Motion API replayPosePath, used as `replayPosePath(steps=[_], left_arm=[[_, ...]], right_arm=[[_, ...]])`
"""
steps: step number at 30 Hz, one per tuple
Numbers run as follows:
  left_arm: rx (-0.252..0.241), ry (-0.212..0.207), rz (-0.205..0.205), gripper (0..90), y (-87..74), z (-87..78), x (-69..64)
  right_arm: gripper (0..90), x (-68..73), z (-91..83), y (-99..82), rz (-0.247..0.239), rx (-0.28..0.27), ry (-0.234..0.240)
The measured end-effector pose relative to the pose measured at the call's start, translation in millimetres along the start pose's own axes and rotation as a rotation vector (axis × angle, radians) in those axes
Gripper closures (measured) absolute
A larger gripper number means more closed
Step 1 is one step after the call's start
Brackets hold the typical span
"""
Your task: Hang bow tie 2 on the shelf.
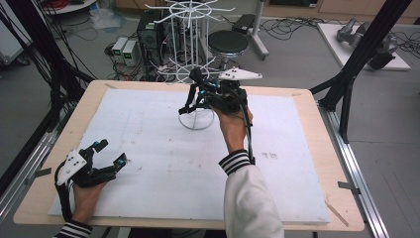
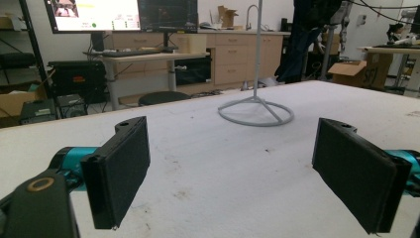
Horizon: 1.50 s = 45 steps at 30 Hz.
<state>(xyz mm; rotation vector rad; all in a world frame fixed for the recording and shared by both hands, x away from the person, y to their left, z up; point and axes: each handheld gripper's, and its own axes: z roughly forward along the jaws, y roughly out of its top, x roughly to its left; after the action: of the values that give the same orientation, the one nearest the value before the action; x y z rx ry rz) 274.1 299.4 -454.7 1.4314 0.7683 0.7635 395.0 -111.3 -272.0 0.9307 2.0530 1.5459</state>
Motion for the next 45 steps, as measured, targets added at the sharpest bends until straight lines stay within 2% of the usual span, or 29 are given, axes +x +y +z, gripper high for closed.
replayPosePath(steps=[5,12,17,24,32,45], left_arm=[[-0.002,0.002,-0.002,15.2,-0.1,0.1,-0.4],[0.0,0.0,0.001,15.3,0.0,0.0,0.0],[-0.002,0.001,0.0,15.3,-0.1,0.1,-0.1],[-0.002,0.001,0.0,15.3,-0.1,0.1,-0.2],[-0.002,0.001,0.0,15.3,0.0,0.1,-0.2],[-0.006,0.002,-0.001,15.3,-0.1,0.3,0.0]], right_arm=[[76.8,-2.7,3.1,-0.9,0.005,0.0,-0.012],[76.7,-2.2,6.8,-0.1,0.018,-0.012,-0.002],[76.8,3.1,6.5,3.3,0.0,-0.019,0.011],[76.7,5.5,8.4,10.0,-0.017,-0.018,-0.008],[76.7,4.9,15.8,14.5,-0.032,0.003,-0.027],[76.6,-1.1,25.2,10.8,-0.033,0.04,-0.045]])
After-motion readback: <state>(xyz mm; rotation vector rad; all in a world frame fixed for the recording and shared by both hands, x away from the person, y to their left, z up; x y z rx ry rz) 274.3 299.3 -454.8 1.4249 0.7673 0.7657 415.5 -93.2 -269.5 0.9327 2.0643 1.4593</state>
